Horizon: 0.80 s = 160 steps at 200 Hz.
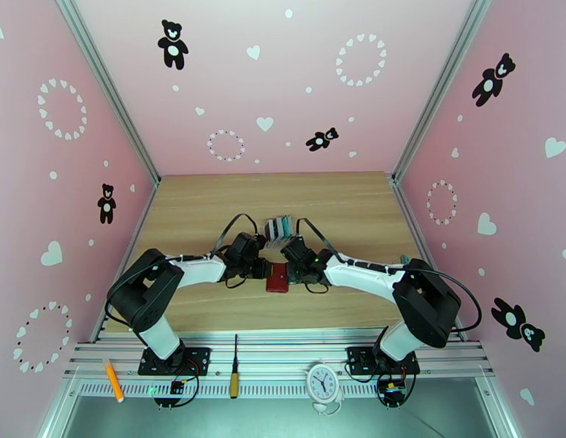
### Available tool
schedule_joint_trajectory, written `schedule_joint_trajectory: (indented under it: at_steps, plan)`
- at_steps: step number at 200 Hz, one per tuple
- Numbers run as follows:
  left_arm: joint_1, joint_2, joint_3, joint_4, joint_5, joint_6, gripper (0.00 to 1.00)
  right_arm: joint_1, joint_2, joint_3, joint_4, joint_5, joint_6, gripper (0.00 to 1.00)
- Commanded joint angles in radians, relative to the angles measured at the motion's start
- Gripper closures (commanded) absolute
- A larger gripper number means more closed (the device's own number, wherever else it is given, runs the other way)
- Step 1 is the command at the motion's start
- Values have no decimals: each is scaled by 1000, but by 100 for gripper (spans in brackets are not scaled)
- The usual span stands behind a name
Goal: Put the credit cards into the card holder
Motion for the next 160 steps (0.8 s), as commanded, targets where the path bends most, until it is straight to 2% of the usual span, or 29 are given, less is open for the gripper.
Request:
schedule_joint_trajectory:
  at_steps: [1, 53, 74, 160]
  plan:
    - [6, 11, -49, -111, -101, -2, 76, -1, -42, -23, -34, 25, 15, 95]
    - [7, -6, -59, -96, -99, -4, 76, -2, -44, -29, -60, 47, 19, 88]
    - [7, -9, -61, -93, -96, -4, 76, -3, -36, -31, -64, 52, 21, 81]
    - [7, -18, -67, -83, -86, -9, 76, -2, 18, -23, -60, 58, 21, 79]
